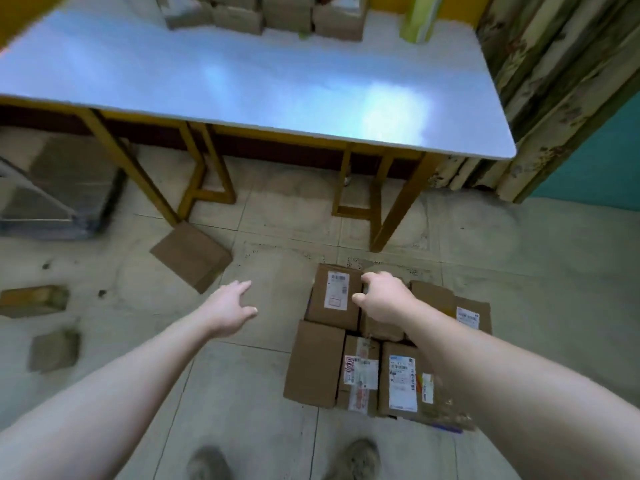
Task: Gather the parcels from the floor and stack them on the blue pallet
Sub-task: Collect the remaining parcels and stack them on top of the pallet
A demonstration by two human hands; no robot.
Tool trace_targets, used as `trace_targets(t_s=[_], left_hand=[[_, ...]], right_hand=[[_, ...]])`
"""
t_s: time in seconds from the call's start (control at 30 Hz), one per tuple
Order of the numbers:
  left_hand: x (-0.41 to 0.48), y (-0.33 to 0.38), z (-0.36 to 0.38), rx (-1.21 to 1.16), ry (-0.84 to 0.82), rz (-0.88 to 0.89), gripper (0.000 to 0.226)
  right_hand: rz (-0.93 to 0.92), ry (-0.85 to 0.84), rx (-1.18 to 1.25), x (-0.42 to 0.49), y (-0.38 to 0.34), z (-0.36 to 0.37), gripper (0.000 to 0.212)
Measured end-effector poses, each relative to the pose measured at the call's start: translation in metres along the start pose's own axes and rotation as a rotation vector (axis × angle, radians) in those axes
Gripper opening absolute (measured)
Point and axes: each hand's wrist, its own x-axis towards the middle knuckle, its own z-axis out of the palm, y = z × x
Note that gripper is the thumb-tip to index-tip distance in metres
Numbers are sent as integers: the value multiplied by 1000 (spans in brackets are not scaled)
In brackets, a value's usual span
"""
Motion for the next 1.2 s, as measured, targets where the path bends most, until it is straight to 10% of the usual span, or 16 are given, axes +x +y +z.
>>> trace_targets(t_s=[0.63, 1.2], left_hand=[[-252, -347, -236, -282, 366, -262, 66], [-307, -559, -374, -451, 614, -462, 65]], right_hand=[[-486, -3, -204, -157, -426, 16, 52], [-824, -12, -452, -149, -756, 27, 31]])
